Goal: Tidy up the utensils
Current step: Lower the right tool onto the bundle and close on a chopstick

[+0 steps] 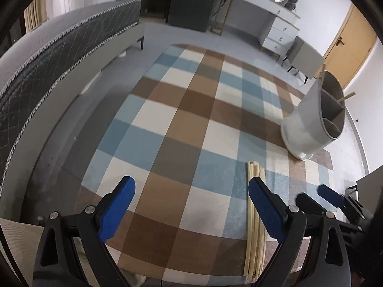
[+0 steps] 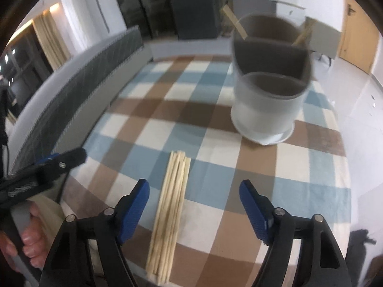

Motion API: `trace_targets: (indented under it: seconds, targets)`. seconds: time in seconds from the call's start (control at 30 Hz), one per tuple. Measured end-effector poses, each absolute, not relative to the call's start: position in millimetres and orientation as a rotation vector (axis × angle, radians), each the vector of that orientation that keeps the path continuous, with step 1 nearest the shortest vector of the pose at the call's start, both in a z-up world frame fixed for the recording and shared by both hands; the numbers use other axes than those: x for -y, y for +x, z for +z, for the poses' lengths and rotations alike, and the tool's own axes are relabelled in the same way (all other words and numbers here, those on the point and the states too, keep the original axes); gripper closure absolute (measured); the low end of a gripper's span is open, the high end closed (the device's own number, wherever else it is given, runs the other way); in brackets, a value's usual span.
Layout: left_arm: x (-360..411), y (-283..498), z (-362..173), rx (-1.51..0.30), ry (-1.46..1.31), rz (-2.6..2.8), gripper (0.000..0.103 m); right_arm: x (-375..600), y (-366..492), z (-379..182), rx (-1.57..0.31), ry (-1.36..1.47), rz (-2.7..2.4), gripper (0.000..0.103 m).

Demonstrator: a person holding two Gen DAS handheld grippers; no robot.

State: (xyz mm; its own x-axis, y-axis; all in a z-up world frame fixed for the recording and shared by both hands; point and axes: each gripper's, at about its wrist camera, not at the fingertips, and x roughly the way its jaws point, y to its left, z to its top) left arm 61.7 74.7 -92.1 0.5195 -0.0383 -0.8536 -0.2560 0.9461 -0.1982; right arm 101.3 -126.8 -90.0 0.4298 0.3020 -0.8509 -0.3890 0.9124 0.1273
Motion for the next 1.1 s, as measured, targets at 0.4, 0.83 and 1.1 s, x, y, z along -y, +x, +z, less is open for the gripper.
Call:
trace_targets:
  seconds: [0.4, 0.83, 1.1]
  targets:
    - [-88, 69, -106, -1.108, -0.362, 0.117, 0.010, 99, 155, -144, -1.242, -0.281, 0.436, 0.075]
    - [-91, 70, -105, -1.132, -0.412, 0.095, 0.010, 88, 155, -141, -1.250, -0.304, 0.464, 0.078]
    - [-95, 71, -106, -1.144, -0.435, 0.098, 0.010, 73, 157, -143, -1.252, -0.338, 0.459, 0.078]
